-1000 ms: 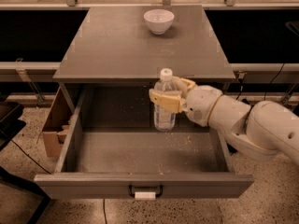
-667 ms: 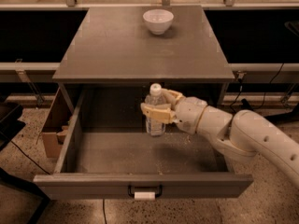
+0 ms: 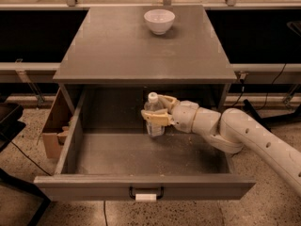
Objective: Place blue plastic bottle into top drawer
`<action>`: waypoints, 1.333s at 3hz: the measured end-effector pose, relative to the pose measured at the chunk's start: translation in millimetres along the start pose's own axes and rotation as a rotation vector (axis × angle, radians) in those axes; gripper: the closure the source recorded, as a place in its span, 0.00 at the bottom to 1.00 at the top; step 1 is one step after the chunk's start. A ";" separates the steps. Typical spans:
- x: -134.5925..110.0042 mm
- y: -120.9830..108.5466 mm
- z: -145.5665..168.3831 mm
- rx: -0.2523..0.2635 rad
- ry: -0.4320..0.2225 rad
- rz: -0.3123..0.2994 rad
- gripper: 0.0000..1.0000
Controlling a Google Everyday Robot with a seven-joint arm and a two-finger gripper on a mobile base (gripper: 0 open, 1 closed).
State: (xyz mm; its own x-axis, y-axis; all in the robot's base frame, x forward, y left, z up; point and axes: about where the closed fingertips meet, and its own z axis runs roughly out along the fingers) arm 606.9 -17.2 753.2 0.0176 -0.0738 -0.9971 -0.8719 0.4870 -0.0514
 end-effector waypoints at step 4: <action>18.9 -7.3 5.0 -0.014 0.025 0.002 0.29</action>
Offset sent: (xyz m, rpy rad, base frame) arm 0.0082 -0.0007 -0.0166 -0.0184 0.0130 0.0112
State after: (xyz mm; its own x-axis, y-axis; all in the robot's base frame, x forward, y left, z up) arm 616.1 -17.9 734.5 0.0040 -0.0947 -0.9955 -0.8786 0.4751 -0.0487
